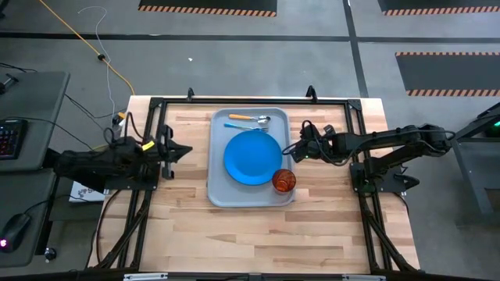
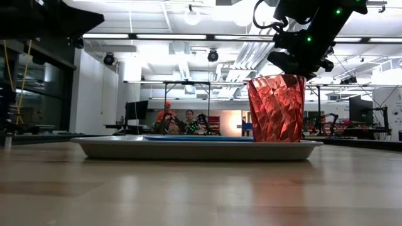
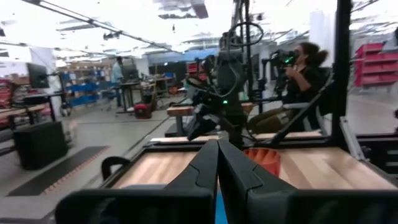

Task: Pick and place plate/cup/fork/spoon on tray
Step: Return to Home Position

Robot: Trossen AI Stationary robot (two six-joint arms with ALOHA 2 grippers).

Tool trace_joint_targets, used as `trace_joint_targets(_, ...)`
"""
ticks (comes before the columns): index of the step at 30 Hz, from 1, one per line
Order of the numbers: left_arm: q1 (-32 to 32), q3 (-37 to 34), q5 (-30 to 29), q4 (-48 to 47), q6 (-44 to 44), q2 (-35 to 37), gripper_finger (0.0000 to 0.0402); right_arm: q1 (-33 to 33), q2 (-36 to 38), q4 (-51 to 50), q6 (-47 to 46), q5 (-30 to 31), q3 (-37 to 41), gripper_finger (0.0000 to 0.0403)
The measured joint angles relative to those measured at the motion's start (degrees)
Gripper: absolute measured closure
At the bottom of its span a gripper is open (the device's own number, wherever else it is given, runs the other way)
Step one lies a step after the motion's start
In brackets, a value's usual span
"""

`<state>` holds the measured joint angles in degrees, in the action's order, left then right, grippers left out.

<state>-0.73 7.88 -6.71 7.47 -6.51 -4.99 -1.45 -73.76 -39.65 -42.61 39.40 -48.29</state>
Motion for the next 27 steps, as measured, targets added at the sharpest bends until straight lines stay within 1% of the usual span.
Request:
trace_joint_targets(3,0.4,-2.6,1.5,3.4,0.6,0.4,0.0401,0.0,0.0,-0.1,-0.5,-0.1,0.0,0.0402)
trace_joint_targets(8,0.6,-7.3,1.7,8.6,1.4,1.9,0.0401,0.8,0.0,-0.1,-0.4,-0.2,0.0,0.0402)
trace_joint_targets(10,0.6,-7.2,1.7,6.5,1.6,2.4,0.0401,1.6,0.0,-0.3,-0.4,0.0,0.0,0.0402)
trace_joint_targets(14,0.6,-7.2,1.7,6.2,1.4,2.4,0.0401,3.0,0.0,-0.4,1.6,2.2,0.0,0.0402)
trace_joint_targets(18,0.6,-7.2,1.5,6.1,-0.6,2.4,0.0401,4.0,1.0,-1.1,4.9,2.1,0.5,0.0402)
trace_joint_targets(20,0.6,-7.2,1.1,6.1,-0.6,2.4,0.0401,4.2,3.3,-0.8,5.4,1.8,2.1,0.0402)
trace_joint_targets(22,0.6,-7.2,1.0,5.5,-0.6,2.4,0.0401,4.2,7.4,0.7,5.3,0.3,5.1,0.0402)
trace_joint_targets(24,0.6,-7.2,1.0,4.6,-0.7,2.4,0.0401,4.2,12.9,5.2,6.6,-2.0,9.2,0.0403)
trace_joint_targets(27,0.6,-7.2,0.9,3.8,-0.6,2.4,0.0401,4.1,22.7,14.2,11.5,-8.0,16.1,0.0403)
